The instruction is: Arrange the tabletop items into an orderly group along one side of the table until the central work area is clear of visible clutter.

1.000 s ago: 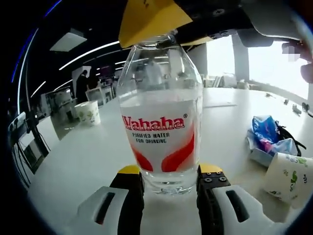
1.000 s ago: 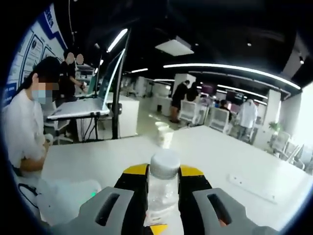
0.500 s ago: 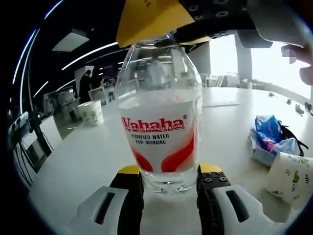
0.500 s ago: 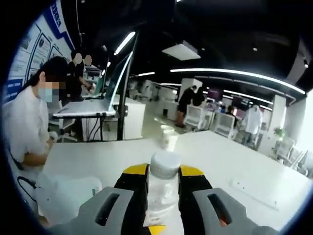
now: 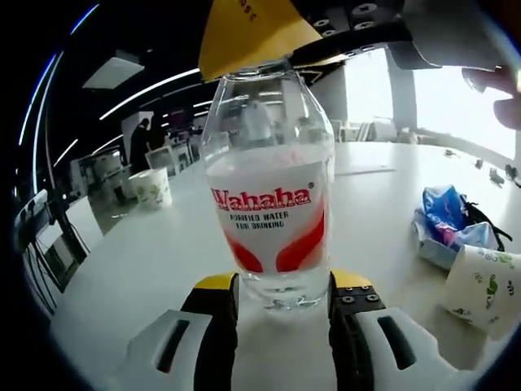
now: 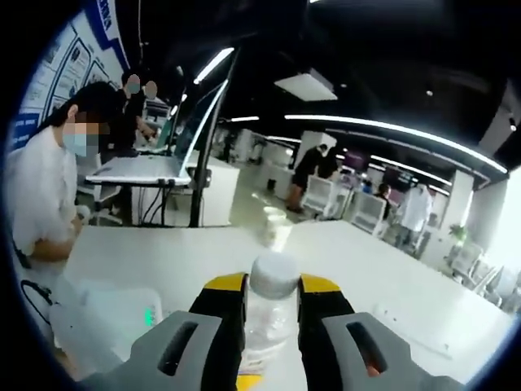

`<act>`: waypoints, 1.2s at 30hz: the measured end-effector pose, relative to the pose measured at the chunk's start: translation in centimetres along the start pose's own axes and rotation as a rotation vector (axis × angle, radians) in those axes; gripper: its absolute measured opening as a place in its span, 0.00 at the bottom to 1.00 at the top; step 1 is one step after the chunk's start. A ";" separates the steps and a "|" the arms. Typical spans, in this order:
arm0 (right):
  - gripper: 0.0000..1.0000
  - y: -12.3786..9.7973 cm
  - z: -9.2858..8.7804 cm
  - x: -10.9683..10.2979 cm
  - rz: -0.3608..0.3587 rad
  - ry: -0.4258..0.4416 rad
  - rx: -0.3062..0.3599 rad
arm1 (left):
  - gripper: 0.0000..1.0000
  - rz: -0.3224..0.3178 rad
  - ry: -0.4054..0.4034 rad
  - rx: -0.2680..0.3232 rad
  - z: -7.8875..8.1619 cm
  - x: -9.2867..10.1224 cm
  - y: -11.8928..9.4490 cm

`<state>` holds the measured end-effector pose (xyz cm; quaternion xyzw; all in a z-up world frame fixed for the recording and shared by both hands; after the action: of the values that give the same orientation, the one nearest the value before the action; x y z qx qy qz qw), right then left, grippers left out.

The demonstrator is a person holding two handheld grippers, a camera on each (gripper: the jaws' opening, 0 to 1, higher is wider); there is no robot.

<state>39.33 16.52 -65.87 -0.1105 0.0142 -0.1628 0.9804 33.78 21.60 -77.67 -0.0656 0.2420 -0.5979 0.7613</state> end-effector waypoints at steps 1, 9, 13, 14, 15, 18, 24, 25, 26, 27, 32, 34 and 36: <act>0.20 0.0 0.0 0.1 0.000 0.005 -0.001 | 0.39 -0.001 -0.001 0.000 0.0 0.0 0.0; 0.21 -0.1 0.0 -0.1 -0.006 0.000 -0.001 | 0.38 -0.007 -0.003 0.004 0.2 0.0 0.1; 0.22 0.0 0.1 -0.1 -0.007 0.003 0.006 | 0.38 -0.013 -0.011 0.012 0.4 -0.1 0.1; 0.24 0.1 0.1 -0.1 -0.008 0.006 0.013 | 0.39 -0.012 -0.012 0.015 0.4 -0.1 0.1; 0.26 0.1 0.3 -0.3 0.007 0.012 0.029 | 0.40 -0.013 -0.016 0.017 0.4 -0.1 0.2; 0.28 0.2 0.5 -0.3 0.003 0.000 0.029 | 0.42 -0.014 -0.013 0.014 0.4 -0.2 0.1; 0.36 0.1 0.2 -0.3 0.002 0.041 0.031 | 0.52 -0.007 -0.034 0.026 0.4 -0.3 0.0; 0.39 0.2 0.1 -0.3 0.005 0.042 0.027 | 0.53 -0.010 -0.031 0.023 0.4 -0.3 0.0; 0.42 0.2 0.1 -0.3 0.002 0.047 0.027 | 0.55 -0.014 -0.033 0.018 0.4 -0.3 0.0; 0.43 0.3 0.0 -0.3 0.003 0.046 0.027 | 0.56 -0.017 -0.030 0.021 0.4 -0.3 0.0; 0.53 0.1 -0.2 -0.3 0.016 0.091 0.015 | 0.63 -0.035 -0.036 0.006 0.3 -0.2 -0.1; 0.59 0.1 -0.4 -0.1 0.024 0.107 0.015 | 0.65 -0.046 -0.023 0.010 0.3 -0.1 -0.1; 0.65 0.2 -0.5 0.0 0.025 0.140 0.022 | 0.67 -0.053 -0.001 0.006 0.2 0.1 -0.2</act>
<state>39.39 16.56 -66.39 -0.0877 0.0824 -0.1581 0.9801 33.70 21.45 -77.38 -0.0699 0.2382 -0.6187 0.7454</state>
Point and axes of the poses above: the point that each gripper's makers call its tool centre point, and the gripper's own axes: y roughly forward along the fingers, x roughly to its right, z roughly out of its top, the point moved 9 cm from there along -y, roughly backward along the fingers, and after that the axes turned 14 degrees about y, right-handed, at the moved point
